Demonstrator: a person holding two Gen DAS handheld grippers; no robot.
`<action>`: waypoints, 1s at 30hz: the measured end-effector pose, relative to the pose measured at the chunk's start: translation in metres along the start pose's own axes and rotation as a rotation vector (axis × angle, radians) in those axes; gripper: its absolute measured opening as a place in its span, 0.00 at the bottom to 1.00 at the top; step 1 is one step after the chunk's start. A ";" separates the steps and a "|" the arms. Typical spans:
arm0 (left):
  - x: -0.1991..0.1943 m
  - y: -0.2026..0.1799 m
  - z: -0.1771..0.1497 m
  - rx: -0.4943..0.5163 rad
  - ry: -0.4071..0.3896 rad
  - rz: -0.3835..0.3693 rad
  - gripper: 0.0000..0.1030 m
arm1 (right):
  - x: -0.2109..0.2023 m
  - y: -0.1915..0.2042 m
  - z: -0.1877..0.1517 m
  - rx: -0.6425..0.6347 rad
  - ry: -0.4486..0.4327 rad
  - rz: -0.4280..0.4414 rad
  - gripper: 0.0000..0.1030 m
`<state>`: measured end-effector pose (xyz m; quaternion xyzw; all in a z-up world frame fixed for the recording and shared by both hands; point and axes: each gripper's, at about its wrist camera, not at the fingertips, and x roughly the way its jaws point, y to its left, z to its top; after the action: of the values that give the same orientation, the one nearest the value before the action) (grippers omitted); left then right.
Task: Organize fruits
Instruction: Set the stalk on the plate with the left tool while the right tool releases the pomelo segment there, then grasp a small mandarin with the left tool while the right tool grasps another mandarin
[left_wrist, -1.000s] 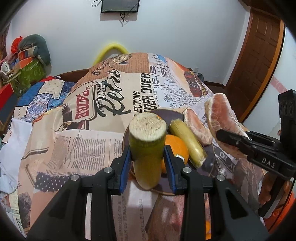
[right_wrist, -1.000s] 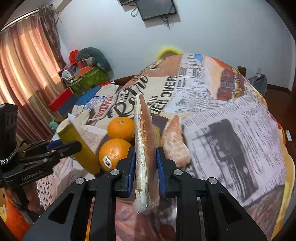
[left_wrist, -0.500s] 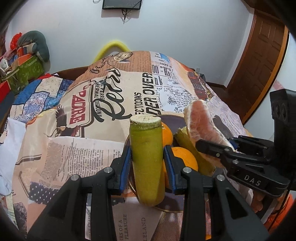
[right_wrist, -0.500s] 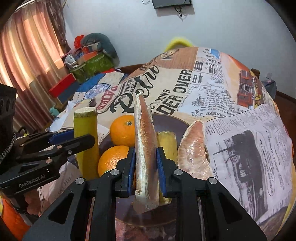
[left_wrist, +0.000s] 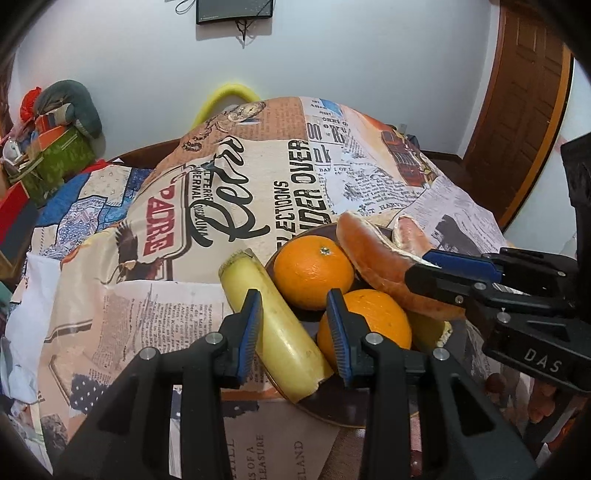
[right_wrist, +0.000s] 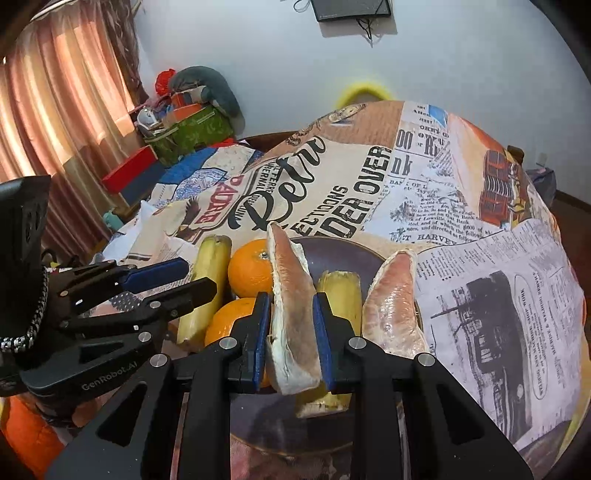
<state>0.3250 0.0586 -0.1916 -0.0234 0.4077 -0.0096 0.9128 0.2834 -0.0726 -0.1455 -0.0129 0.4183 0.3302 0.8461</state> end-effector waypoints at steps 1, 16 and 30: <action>-0.001 0.001 0.000 -0.005 -0.001 -0.003 0.34 | -0.001 0.000 0.000 0.002 0.000 0.000 0.21; -0.063 -0.008 -0.009 -0.014 -0.056 -0.018 0.38 | -0.063 0.005 -0.016 0.014 -0.073 -0.053 0.23; -0.133 -0.018 -0.060 -0.014 -0.090 -0.018 0.60 | -0.118 0.040 -0.065 -0.014 -0.112 -0.075 0.48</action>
<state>0.1911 0.0430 -0.1319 -0.0341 0.3659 -0.0140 0.9299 0.1644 -0.1253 -0.0930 -0.0158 0.3671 0.3014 0.8799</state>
